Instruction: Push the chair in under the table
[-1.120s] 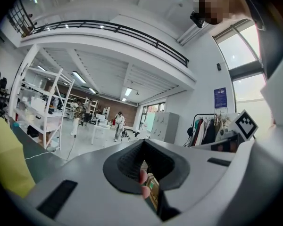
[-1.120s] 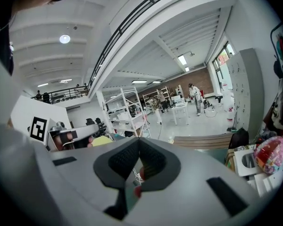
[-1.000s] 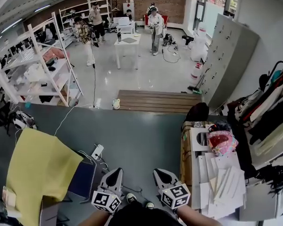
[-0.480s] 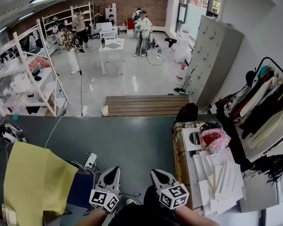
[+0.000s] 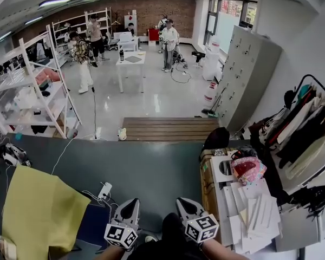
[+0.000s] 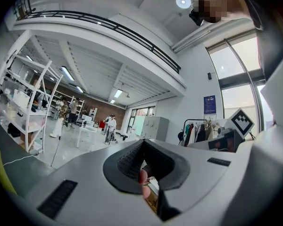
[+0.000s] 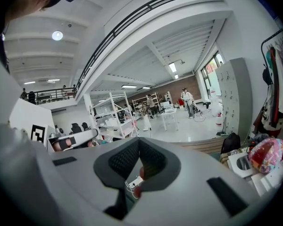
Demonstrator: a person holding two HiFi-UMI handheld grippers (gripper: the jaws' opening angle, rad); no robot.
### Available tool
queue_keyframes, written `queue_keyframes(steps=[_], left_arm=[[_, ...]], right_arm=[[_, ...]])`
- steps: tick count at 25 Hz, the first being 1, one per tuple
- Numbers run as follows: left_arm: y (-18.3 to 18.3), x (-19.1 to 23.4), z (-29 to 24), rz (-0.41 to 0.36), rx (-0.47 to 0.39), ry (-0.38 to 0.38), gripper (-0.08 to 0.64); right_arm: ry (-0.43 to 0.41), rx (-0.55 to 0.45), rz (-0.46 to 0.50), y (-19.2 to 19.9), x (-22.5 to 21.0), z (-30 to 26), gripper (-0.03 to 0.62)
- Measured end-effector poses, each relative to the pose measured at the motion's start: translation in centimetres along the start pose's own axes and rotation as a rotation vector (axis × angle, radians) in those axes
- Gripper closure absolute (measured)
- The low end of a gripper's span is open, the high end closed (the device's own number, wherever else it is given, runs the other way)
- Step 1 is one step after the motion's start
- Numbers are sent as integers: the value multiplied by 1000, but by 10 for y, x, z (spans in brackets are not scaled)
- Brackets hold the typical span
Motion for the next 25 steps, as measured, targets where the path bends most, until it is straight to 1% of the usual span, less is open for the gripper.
queue_keyframes(steps=[5,10,15,18,22,25], left_arm=[[1,21,-9,-7,10,-31,552],[-6,50,-28,-28,27,-85,552],[-20,84,-61,-49,1,-176,552],[-28,104,-71,-49,-14,-242,552],[-36,132,-75,-56,-34,-356,552],[-41,149,-79,-53,-51,-440,552]], right_arm=[[-16,24,-15,6,-5,-30,580],[-88,28,-17,-6,-9,-82,580],[-212,52,27,-20,-13,-151,580],[-289,71,46,-30,-13,-197,580],[-410,60,76,-54,-2,-248,580],[-492,60,92,-64,4,-277,580]])
Point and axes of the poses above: the fingertips, and each gripper's own axes: z backward along the fingers, x to its left, y out of its underside, the point moved 4 cm from there along z, backward along the fingers, and after that the axes turned 4 degrees about -x, right-handed, at the moved point
